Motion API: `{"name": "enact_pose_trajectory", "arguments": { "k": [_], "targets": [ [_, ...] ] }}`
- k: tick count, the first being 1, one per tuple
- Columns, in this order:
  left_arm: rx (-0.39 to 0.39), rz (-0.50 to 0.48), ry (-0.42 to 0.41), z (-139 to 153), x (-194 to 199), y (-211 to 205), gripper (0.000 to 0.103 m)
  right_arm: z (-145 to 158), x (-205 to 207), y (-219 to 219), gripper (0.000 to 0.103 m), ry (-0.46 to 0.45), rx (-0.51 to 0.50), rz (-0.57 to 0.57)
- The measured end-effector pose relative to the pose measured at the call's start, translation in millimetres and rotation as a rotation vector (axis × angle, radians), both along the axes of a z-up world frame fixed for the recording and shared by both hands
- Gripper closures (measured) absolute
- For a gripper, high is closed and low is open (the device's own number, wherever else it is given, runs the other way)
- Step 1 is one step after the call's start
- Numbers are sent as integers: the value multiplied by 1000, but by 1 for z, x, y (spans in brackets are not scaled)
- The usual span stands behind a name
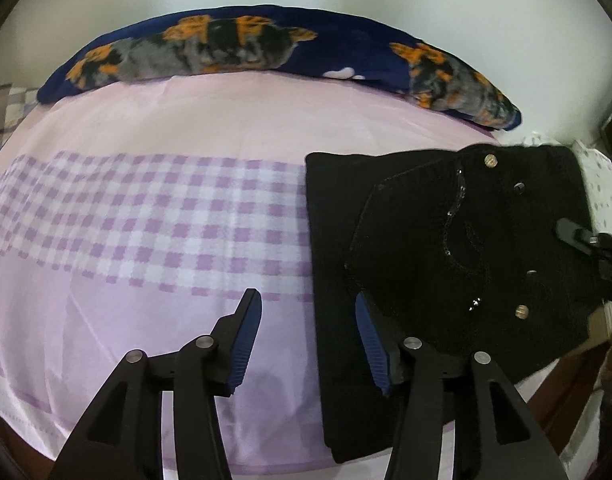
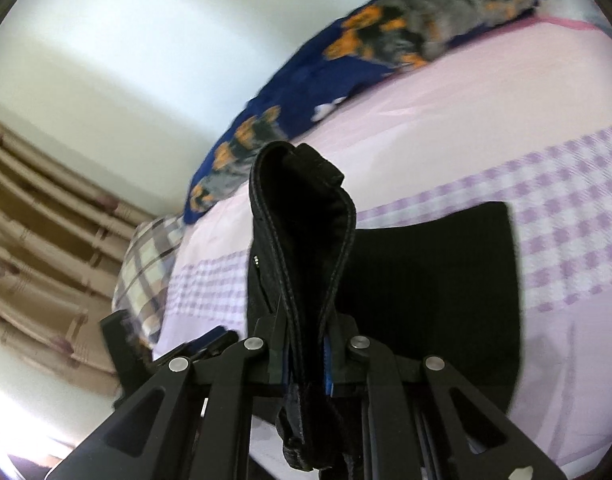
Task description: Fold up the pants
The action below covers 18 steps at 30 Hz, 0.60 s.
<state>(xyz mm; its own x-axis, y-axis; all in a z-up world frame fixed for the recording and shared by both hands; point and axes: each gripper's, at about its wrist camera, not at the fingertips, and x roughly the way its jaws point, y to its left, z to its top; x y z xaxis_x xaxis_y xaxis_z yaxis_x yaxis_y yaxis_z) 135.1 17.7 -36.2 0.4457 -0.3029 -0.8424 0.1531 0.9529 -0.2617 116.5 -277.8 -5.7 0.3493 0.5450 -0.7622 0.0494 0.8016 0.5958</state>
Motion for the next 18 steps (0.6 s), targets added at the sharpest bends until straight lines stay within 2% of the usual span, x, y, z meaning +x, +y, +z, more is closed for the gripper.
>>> {"name": "enact_pose_trajectory", "arguments": {
  "k": [9,13,18],
  "targets": [
    [18,-84,-11,1,-4,-30,52,-48,-14,-44,92,104,-23,-123],
    [14,-116,-5,0,-7,-40,52,-46,-18,-48,92,97,-11,-132],
    [14,-157,-6,-2,-9,-53,51,-54,-20,-51,92,100,-66,-134]
  ]
}}
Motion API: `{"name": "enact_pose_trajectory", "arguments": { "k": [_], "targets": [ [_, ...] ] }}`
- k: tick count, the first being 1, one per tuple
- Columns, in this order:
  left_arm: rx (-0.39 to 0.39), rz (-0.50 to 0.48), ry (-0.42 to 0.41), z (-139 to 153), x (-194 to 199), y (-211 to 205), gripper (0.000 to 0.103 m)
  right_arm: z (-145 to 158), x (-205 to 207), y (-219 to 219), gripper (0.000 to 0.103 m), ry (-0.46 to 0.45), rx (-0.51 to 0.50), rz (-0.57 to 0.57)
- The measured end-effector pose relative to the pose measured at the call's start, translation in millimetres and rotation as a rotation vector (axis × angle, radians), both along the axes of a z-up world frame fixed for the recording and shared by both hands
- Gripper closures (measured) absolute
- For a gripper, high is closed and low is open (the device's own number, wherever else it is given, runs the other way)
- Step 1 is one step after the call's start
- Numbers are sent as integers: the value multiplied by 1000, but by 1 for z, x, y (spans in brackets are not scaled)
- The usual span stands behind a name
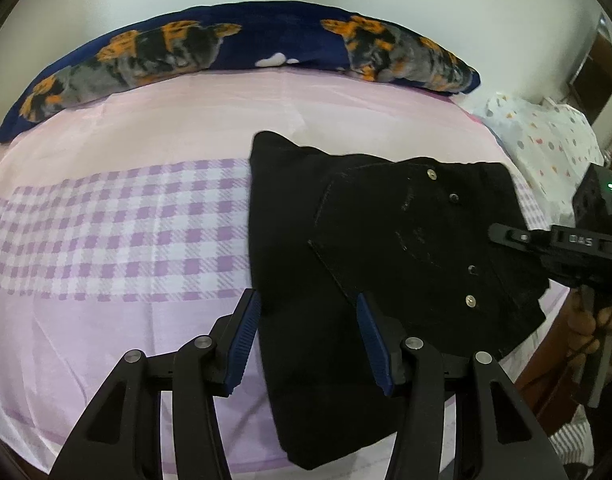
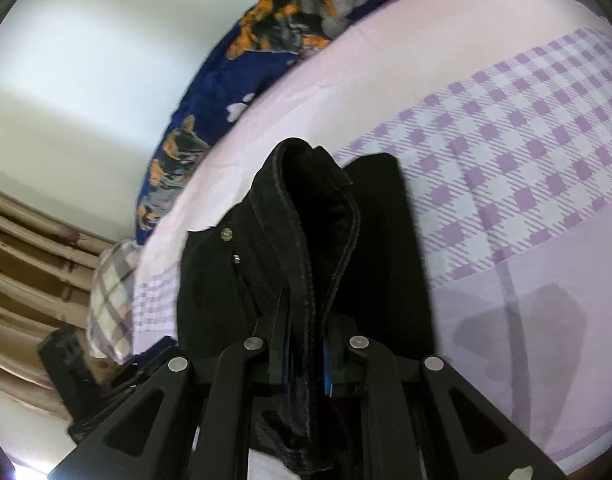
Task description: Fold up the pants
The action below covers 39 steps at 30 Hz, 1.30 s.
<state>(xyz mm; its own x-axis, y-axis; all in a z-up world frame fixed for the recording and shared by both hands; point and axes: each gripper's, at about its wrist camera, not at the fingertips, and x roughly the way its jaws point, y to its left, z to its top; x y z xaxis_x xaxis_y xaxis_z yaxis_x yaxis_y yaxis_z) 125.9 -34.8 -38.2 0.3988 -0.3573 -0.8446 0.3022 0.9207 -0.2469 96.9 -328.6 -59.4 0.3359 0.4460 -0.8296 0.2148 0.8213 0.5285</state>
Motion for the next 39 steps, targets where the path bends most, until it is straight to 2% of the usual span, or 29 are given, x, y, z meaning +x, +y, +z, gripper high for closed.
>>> {"name": "enact_pose_trajectory", "arguments": {
  "k": [4,7,10,15,18,22,24,27,30,33,39],
  "targets": [
    [5,-40,13,-6,-2,-9,44,-11,0,-3,85,19,-19,-11],
    [12,-72,46,-14,-3,-15,44,-10,-4,-7,76,23,-14,-34],
    [41,-101,44,-18,-7,-21,44,0,-11,-12,70,9,-25,-62],
    [45,-110,31,-18,-12,-24,44,20,-33,-20,70,-30,-16,-94],
    [42,-113,28,-18,-15,-24,43,31,-42,-16,71,-58,25,-69],
    [37,-112,28,-18,-18,-24,43,46,-43,-3,82,-108,28,-12],
    [35,-111,28,-18,-18,-24,43,48,-40,2,83,-108,30,15],
    [34,-112,28,-17,-19,-24,43,36,-36,7,83,-48,-47,39],
    [30,-108,32,-17,-19,-23,43,27,-40,7,89,-21,-48,32],
    [26,-107,32,-16,-21,-22,43,37,-45,7,93,-49,-36,18],
    [5,-152,28,-7,-29,-22,43,65,-59,5,95,-102,-124,31]
  ]
}}
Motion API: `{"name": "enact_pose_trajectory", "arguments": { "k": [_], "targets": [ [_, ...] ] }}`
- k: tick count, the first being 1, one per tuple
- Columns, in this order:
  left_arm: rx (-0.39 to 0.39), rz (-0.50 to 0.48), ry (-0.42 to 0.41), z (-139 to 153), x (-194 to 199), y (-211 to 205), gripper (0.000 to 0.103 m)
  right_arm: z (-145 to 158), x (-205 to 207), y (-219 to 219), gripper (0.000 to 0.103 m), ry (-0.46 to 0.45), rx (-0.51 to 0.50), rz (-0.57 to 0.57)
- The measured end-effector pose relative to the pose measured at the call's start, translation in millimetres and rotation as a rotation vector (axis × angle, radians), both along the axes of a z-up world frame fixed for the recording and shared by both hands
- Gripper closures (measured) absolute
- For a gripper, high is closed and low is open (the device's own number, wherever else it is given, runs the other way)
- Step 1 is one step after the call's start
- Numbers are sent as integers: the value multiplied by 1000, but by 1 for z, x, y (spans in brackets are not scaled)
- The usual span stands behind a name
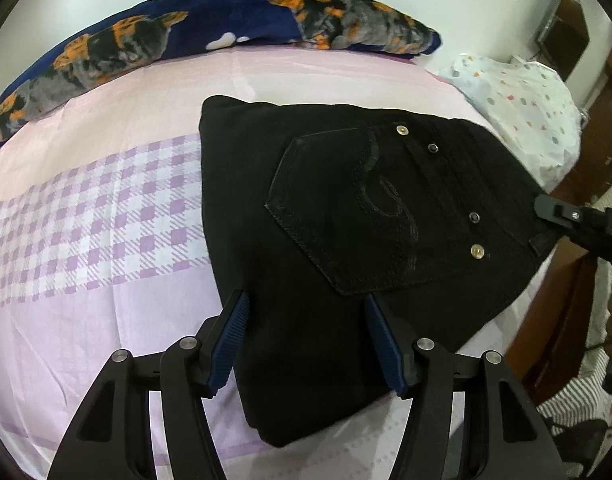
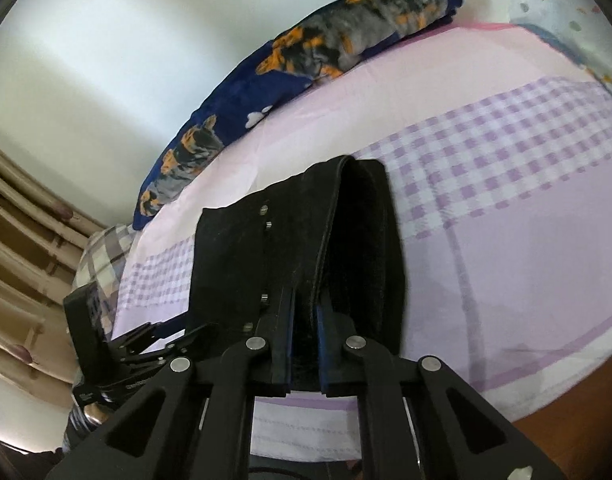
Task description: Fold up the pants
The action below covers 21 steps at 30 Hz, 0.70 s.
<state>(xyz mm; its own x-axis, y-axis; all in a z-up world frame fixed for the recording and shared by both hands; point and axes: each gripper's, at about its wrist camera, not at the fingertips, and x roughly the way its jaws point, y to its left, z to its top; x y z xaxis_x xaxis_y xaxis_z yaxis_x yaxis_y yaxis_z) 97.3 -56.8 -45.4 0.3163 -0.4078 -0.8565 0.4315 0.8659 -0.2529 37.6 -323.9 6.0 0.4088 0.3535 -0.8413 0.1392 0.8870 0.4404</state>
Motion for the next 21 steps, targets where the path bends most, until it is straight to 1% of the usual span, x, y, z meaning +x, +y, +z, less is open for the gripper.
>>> {"name": "enact_pose_trajectory", "arguments": {
  "k": [1,3,5,7,9,10,11,12,15,18,21],
  "targets": [
    [-7,-21,2,1,-3,-1,43,-2,-2,-2,95,11,-7,-1],
    [4,-55,5,0,-7,-4,43,-16,-5,-5,95,55,-48,-1],
    [68,-90,-15,-7,-12,-13,43,-35,-6,-7,95,94,-66,-7],
    [104,-106,-48,-8,-16,-19,43,-43,-7,-11,94,101,-35,-38],
    [100,-109,-47,-7,-16,-19,43,-44,-5,-13,89,111,-30,-48],
    [93,-107,-39,-7,-15,-19,43,-42,-4,-13,80,113,-37,-46],
    [87,-104,-33,-8,-14,-18,43,-38,-2,-12,72,119,-73,-43],
    [84,-102,-31,-8,-13,-18,43,-36,-1,-11,71,118,-100,-42],
    [91,-102,-35,-8,-14,-19,43,-19,6,-7,71,49,-173,-46],
    [96,-104,-36,-8,-13,-20,43,-4,20,-1,71,-34,-182,-39],
    [101,-104,-37,-9,-12,-21,43,0,39,9,73,-63,-188,-14]
  ]
}}
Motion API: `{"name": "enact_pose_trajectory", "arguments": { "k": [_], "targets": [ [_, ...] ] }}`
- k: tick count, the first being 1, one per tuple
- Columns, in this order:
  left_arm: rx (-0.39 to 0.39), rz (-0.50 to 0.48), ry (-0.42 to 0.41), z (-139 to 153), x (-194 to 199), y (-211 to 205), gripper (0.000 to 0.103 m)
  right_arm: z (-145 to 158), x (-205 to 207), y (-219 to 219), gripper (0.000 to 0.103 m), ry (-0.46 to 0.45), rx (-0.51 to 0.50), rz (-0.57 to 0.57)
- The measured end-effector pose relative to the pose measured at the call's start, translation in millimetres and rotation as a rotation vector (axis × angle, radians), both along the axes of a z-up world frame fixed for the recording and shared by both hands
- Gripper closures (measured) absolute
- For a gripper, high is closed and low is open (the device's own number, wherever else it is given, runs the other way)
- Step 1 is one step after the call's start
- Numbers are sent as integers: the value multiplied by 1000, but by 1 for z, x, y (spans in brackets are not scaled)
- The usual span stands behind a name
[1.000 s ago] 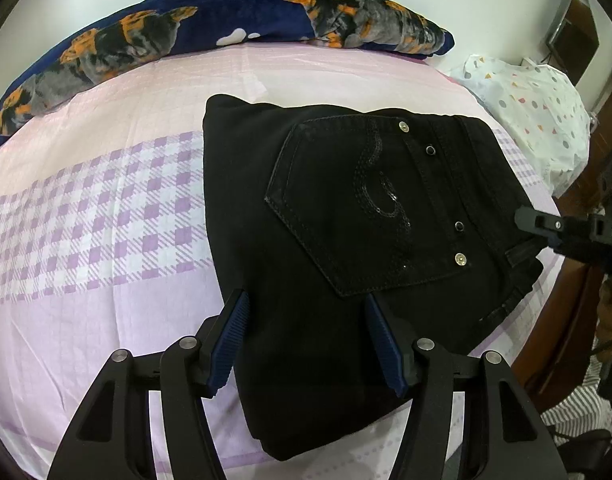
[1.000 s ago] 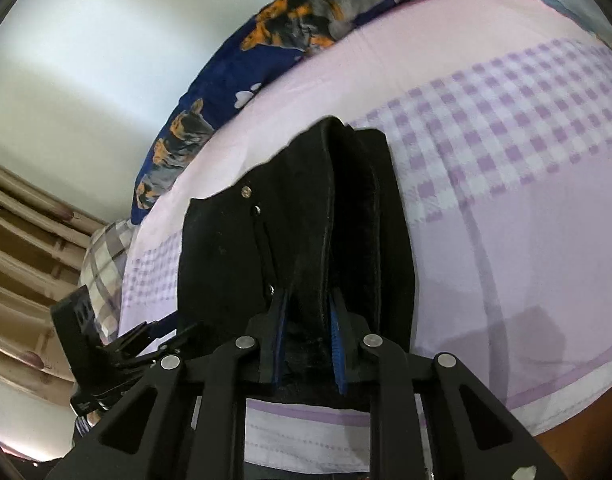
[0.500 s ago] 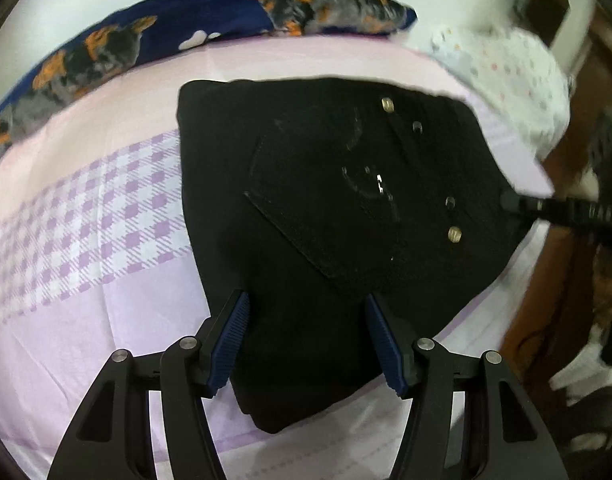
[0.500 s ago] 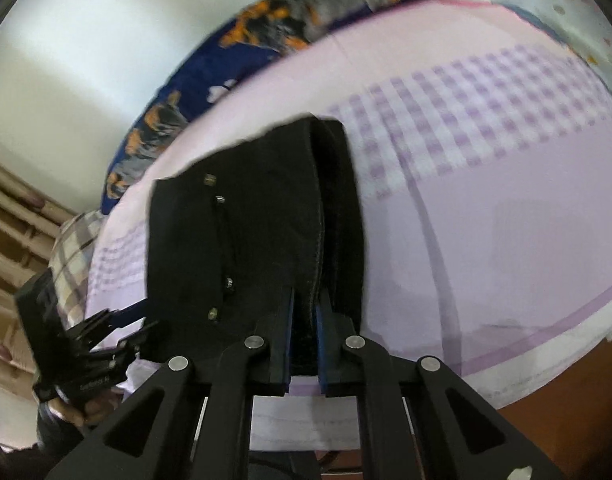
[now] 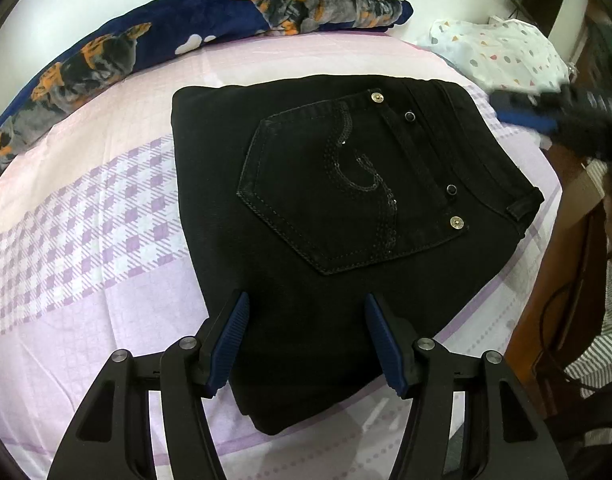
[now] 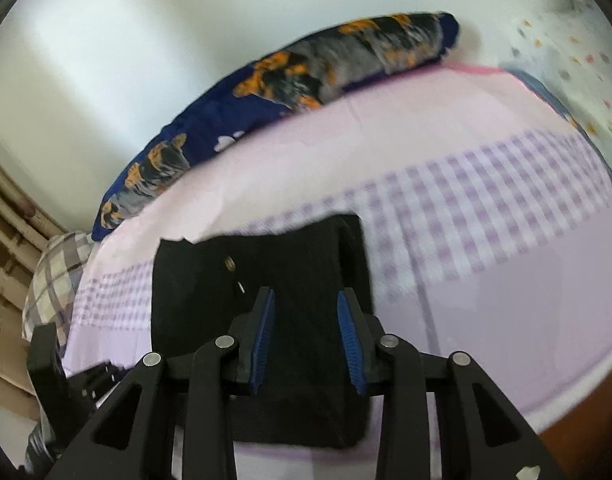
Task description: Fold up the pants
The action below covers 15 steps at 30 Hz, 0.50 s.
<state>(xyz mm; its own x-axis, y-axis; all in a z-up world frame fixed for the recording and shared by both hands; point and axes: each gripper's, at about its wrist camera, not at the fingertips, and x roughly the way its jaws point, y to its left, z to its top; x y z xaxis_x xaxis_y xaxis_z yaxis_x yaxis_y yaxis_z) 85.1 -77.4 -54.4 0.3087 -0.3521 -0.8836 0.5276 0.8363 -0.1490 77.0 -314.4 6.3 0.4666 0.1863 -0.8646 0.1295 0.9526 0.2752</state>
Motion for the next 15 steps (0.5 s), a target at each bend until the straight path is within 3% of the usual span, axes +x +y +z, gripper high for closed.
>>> {"name": "enact_pose_trajectory", "arguments": {
  "k": [3,7,15],
  "targets": [
    [7,0,-1,0,-1,-1,43,-10,20,11,73,4,-25,25],
    [6,0,-1,-1,0,-1,43,-45,36,12,75,102,-50,26],
    [-6,4,8,-2,3,2,42,-49,10,12,79,137,-53,49]
  ]
}}
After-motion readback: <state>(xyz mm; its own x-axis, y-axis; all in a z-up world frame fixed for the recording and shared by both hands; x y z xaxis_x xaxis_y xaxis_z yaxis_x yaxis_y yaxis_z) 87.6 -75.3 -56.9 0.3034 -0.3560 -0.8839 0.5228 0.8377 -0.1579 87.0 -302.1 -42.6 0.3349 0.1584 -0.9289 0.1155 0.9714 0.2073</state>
